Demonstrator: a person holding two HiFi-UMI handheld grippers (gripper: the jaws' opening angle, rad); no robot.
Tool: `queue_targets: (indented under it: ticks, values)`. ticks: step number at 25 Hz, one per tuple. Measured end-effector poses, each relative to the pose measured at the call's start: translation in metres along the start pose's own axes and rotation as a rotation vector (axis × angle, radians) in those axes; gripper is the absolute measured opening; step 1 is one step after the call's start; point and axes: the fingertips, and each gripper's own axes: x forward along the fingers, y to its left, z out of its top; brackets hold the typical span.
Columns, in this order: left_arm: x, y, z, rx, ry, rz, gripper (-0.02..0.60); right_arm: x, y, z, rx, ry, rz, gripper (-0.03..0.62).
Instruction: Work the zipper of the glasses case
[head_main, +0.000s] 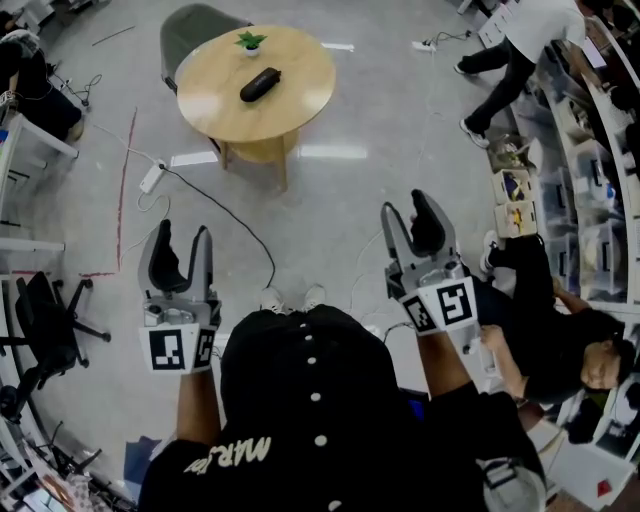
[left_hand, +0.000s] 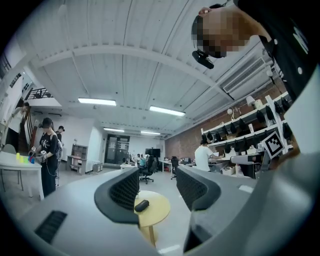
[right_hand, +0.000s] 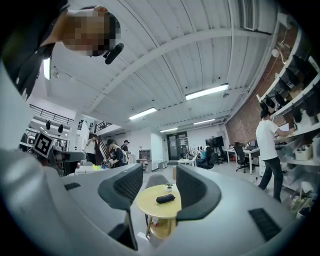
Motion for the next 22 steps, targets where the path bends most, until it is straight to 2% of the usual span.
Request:
queue_targets:
  ticks: [5,9,13,22]
  values:
    - [-0.002,-0.015,-0.01,0.028,0.014,0.012,0.219,-0.009,-0.019,-0.009,0.013,0.012,0.018,0.19]
    - [0.005,-0.024,-0.009,-0.019,0.003,0.031,0.218,-0.008,-0.031,-0.012,0.015,0.014,0.022,0.187]
    - [0.018,-0.023,-0.017,-0.007,0.022,0.038,0.218,0.005,-0.042,-0.015,0.026,0.016,0.021,0.184]
    - [0.099,0.011,-0.029,-0.014,0.007,0.002,0.218,0.078,-0.07,-0.02,0.009,0.018,0.003,0.184]
